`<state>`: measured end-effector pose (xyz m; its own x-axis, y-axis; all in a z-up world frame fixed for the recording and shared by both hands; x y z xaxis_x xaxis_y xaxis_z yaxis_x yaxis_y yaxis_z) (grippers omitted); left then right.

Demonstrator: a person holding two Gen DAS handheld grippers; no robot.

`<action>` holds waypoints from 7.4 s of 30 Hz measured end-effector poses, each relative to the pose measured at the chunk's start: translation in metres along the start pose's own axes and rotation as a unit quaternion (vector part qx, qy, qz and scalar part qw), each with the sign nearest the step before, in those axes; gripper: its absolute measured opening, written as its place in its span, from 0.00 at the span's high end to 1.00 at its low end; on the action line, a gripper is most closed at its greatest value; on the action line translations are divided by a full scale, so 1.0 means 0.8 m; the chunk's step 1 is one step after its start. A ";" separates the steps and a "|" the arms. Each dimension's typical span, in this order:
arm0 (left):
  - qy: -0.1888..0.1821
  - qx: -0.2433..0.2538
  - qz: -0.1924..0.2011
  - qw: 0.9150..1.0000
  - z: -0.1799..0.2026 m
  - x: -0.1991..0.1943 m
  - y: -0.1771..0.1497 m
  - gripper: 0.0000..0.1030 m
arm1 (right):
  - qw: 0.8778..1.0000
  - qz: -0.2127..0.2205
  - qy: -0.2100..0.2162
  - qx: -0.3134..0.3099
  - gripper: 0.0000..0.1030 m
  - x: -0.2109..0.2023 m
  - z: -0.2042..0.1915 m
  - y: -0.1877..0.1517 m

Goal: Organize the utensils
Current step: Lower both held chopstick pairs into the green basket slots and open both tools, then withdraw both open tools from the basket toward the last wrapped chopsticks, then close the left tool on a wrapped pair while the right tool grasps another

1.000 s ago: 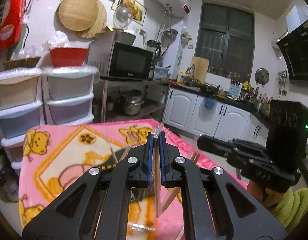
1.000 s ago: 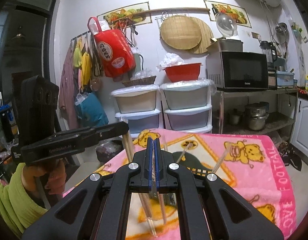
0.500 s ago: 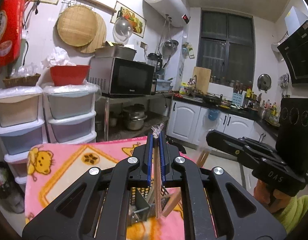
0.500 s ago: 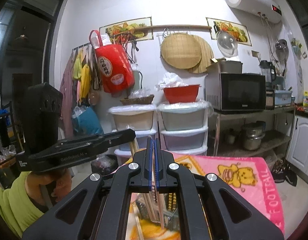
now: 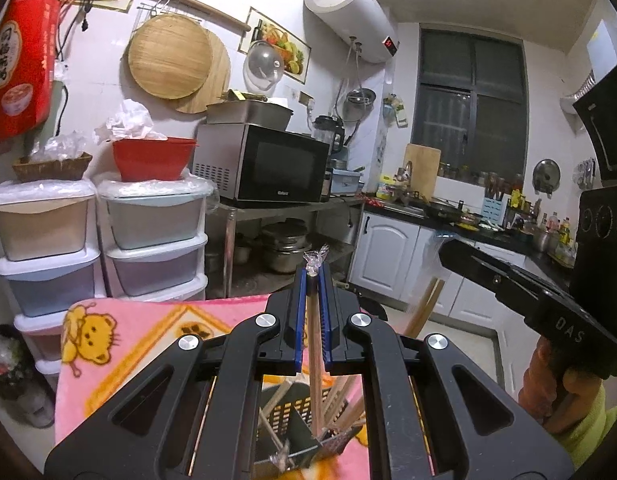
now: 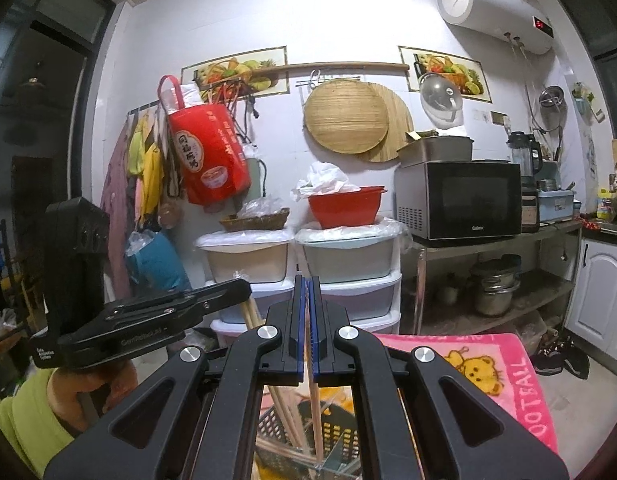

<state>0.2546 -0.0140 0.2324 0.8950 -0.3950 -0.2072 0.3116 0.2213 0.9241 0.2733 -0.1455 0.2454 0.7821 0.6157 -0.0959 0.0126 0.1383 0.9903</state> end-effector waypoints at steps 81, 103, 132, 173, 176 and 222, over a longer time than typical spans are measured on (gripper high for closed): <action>0.077 -0.084 -0.060 0.992 -0.101 -0.029 -0.158 0.11 | 0.989 -0.127 -0.058 0.056 0.49 -0.021 0.041 -0.175; 0.068 0.009 -0.172 0.983 -0.060 -0.009 -0.286 0.11 | 0.969 -0.222 -0.074 0.075 0.48 -0.064 0.034 -0.283; 0.051 0.202 -0.289 0.934 -0.033 0.022 -0.382 0.20 | 0.946 -0.297 -0.077 0.108 0.48 -0.083 0.035 -0.369; -0.036 0.175 -0.371 0.911 -0.031 0.065 -0.409 1.00 | 0.942 -0.299 -0.052 0.144 0.96 -0.065 0.034 -0.394; -0.036 0.172 -0.370 0.912 -0.032 0.061 -0.408 1.00 | 0.949 -0.280 -0.048 0.135 0.96 -0.065 0.029 -0.372; -0.067 0.304 -0.383 0.870 -0.016 0.032 -0.421 0.90 | 0.987 -0.142 -0.043 0.055 0.96 -0.084 0.026 -0.195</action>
<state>0.1766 -0.0871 -0.0881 0.4414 -0.3276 -0.8354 0.5380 -0.6485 0.5386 0.2319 -0.2242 0.0997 0.7875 0.4947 -0.3677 0.3031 0.2086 0.9298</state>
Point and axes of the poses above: each gripper's, at about its wrist camera, not at the fingertips, and x roughly the way its jaws point, z to its right, y to its top, the point moved 6 cm from there along x, roughly the way its jaws point, and after that the axes turned 10 degrees about -x, right-handed, at the moved point
